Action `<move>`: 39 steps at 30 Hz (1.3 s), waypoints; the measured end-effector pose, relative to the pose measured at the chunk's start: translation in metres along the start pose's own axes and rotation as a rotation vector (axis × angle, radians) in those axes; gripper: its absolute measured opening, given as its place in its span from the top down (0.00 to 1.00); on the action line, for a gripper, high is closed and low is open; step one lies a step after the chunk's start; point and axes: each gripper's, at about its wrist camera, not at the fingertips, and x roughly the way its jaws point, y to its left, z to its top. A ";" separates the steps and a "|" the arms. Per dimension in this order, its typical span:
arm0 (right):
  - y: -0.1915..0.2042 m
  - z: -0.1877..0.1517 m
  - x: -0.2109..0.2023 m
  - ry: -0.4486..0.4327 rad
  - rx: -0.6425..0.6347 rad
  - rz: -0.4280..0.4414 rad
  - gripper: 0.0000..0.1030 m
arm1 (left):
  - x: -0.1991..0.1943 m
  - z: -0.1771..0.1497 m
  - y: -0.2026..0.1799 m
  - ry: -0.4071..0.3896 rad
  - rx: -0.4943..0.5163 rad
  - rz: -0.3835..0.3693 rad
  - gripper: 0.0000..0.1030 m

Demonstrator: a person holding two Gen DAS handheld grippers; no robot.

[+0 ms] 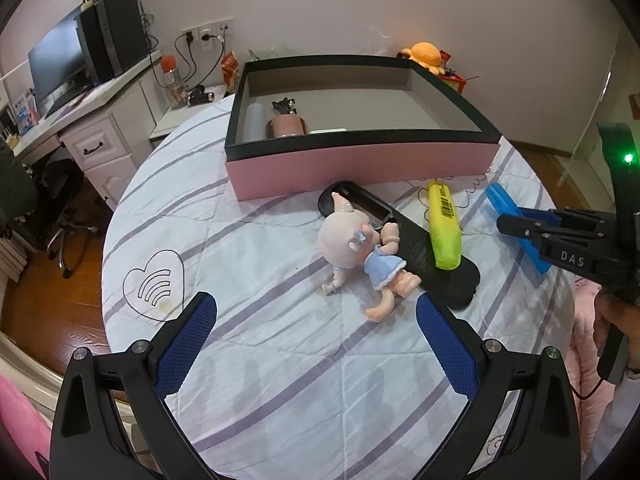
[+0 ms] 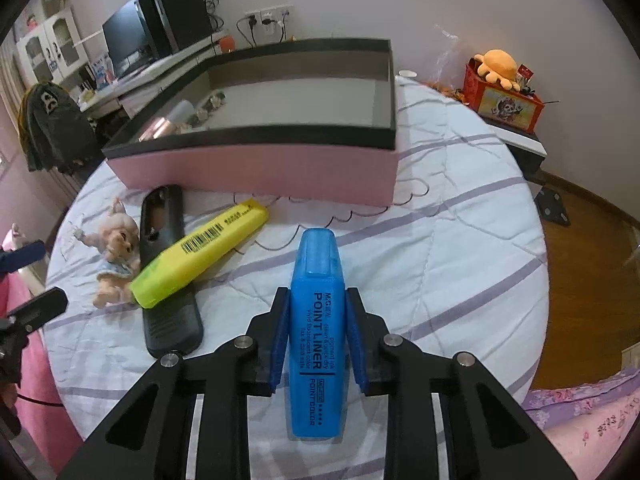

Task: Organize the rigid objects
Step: 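Carry the blue highlighter with the right gripper into the box and release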

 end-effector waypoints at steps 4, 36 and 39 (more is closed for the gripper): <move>0.001 0.007 -0.011 -0.031 0.003 0.009 0.74 | -0.003 0.002 -0.003 -0.008 0.007 -0.016 0.02; -0.014 0.188 0.092 0.035 0.065 -0.074 0.74 | 0.023 0.084 0.042 -0.107 -0.073 -0.050 0.02; -0.020 0.201 0.104 0.071 0.064 -0.095 0.74 | 0.032 0.099 0.043 -0.104 -0.073 -0.058 0.02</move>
